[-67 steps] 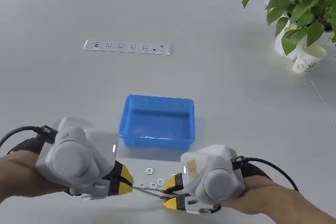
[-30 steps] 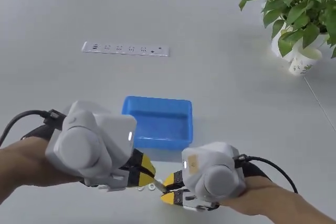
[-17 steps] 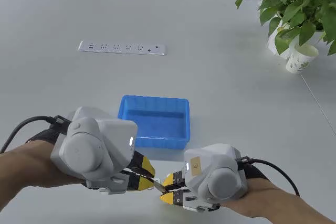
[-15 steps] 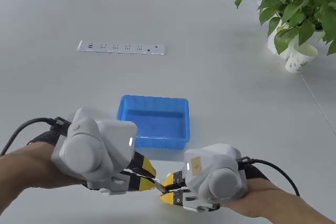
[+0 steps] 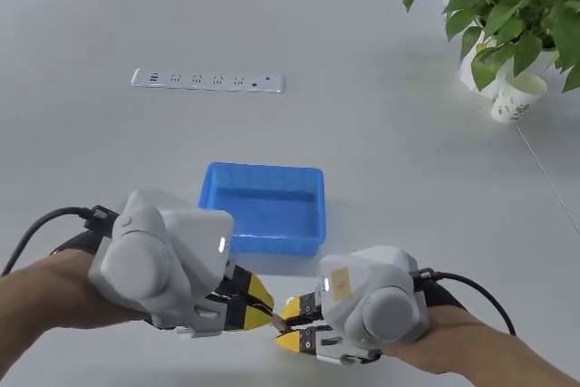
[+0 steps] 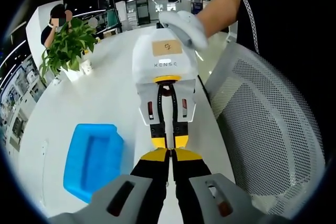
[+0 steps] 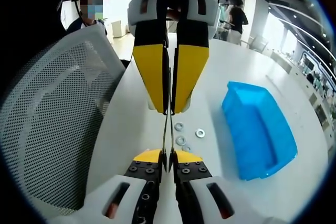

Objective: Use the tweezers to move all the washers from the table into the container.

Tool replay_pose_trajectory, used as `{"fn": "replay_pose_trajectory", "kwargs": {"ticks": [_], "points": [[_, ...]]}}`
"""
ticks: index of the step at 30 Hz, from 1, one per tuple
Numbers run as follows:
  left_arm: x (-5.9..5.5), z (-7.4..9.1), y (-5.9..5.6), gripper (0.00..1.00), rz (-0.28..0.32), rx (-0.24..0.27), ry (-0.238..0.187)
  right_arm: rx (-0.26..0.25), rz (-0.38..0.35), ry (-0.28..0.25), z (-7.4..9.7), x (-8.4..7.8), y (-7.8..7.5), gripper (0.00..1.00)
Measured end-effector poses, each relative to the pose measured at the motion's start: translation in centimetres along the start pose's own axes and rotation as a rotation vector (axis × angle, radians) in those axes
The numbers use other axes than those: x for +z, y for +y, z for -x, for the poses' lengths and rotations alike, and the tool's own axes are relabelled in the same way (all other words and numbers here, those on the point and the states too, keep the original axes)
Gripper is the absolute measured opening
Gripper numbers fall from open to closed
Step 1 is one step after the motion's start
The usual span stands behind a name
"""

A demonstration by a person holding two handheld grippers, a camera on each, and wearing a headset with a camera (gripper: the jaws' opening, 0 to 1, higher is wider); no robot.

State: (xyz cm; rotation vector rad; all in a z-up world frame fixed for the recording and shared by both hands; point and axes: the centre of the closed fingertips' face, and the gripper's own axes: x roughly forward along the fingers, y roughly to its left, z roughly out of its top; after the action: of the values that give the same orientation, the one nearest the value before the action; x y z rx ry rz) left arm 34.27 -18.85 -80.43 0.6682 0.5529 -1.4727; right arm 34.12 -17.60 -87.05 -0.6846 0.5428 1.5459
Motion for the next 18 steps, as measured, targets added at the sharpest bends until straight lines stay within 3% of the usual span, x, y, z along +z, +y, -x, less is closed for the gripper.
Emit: {"fn": "replay_pose_trajectory", "kwargs": {"ticks": [18], "points": [[0.5,0.4,1.4,0.06,-0.018,0.009,0.007,-0.041,0.009,-0.013,0.1,0.3,-1.5,0.12]]}}
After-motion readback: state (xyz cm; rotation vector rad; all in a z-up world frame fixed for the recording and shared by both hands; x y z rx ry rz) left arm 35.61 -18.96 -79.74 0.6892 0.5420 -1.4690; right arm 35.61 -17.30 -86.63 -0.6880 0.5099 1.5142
